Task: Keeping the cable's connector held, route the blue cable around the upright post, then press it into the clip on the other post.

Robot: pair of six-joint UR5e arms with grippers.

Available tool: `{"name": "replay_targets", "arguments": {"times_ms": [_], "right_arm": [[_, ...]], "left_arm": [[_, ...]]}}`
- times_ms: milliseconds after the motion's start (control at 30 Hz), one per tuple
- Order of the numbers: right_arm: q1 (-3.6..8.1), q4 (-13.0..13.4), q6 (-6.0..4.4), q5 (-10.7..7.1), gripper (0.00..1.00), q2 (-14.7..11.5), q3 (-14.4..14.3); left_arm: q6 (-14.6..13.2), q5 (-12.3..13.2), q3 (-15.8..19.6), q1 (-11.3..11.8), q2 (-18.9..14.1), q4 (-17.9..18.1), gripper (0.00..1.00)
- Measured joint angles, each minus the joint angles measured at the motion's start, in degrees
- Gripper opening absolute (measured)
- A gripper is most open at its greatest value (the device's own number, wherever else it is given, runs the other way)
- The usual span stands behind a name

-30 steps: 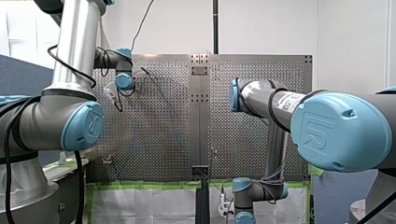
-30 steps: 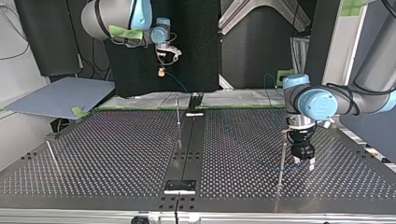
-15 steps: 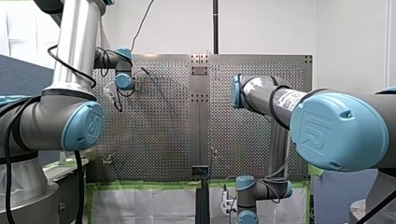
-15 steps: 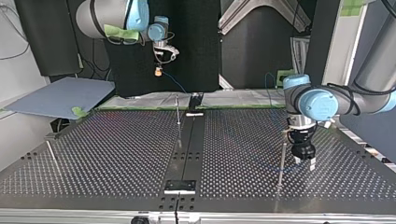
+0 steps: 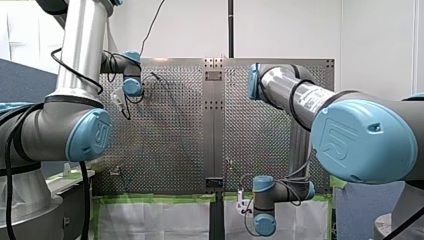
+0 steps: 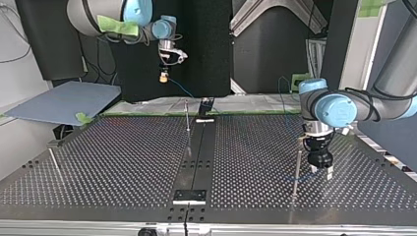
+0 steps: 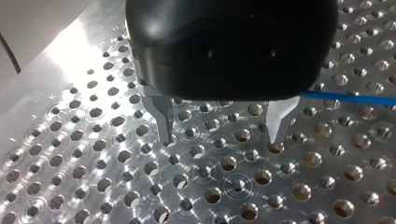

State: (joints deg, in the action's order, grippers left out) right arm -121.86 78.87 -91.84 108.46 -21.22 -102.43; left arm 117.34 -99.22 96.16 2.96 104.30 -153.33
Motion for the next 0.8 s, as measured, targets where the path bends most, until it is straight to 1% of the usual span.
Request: {"name": "replay_targets", "arguments": {"times_ms": [200, 600, 667, 800], "right_arm": [[-0.32, 2.3, 0.14, 0.25, 0.00, -2.8, -2.8], [-0.51, 7.8, -0.27, 1.78, 0.00, -8.3, -8.3], [-0.52, 8.9, -0.28, 2.04, 0.00, -9.0, -9.4], [-0.62, 10.2, -0.28, 2.32, 0.00, -9.4, -11.5]], "left_arm": [[0.0, -0.2, 0.0, 0.0, 0.0, 0.0, 0.98], [0.0, -0.6, 0.0, 0.1, 0.0, -0.2, 0.98], [0.0, -0.6, 0.0, 0.1, 0.0, -0.2, 0.98], [0.0, -0.7, 0.0, 0.1, 0.0, -0.2, 0.98]]}}
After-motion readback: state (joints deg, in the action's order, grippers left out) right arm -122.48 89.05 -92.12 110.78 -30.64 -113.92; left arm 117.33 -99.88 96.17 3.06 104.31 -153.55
